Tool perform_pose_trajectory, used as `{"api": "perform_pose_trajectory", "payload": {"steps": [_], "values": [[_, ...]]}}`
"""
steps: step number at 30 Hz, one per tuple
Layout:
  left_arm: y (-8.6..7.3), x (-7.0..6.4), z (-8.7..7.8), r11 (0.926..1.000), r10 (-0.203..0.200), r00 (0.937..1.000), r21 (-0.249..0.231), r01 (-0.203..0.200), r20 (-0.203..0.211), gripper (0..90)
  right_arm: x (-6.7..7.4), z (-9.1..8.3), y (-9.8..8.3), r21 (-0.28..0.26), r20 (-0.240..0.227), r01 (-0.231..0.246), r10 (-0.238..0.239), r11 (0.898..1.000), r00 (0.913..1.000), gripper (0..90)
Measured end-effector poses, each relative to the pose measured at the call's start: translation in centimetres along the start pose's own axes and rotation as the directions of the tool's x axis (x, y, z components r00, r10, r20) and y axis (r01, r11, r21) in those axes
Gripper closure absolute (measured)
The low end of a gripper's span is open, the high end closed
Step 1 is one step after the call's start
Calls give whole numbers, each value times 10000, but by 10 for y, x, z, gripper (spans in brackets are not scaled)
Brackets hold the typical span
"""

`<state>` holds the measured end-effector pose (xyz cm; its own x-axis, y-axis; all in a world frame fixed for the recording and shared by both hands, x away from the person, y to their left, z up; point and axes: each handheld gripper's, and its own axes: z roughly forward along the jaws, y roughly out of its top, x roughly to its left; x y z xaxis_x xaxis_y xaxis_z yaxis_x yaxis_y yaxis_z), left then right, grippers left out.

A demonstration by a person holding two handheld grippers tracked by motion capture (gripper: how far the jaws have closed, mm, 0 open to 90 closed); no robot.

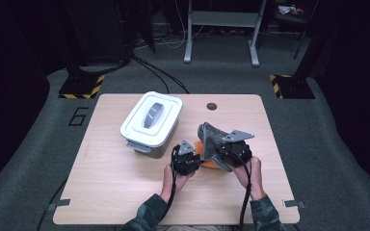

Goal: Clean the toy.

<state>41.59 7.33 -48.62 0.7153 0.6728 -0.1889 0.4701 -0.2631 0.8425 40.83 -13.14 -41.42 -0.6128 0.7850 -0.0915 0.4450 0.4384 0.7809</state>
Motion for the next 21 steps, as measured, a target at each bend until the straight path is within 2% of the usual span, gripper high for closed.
{"api": "perform_pose_trajectory", "payload": {"steps": [7,11,21], "values": [[0,1,0,10000,-26,10000,-20,26,11,797,-21,-4,-14,63,434,-656,652,9978,9969,772],[0,1,0,10000,-27,10000,-28,27,-13,798,-34,-3,-25,164,687,-1185,1171,9928,9907,772],[0,0,0,10000,-9,10000,-23,9,-44,797,-53,9,-48,739,1167,-1775,1683,9813,9788,772]]}}
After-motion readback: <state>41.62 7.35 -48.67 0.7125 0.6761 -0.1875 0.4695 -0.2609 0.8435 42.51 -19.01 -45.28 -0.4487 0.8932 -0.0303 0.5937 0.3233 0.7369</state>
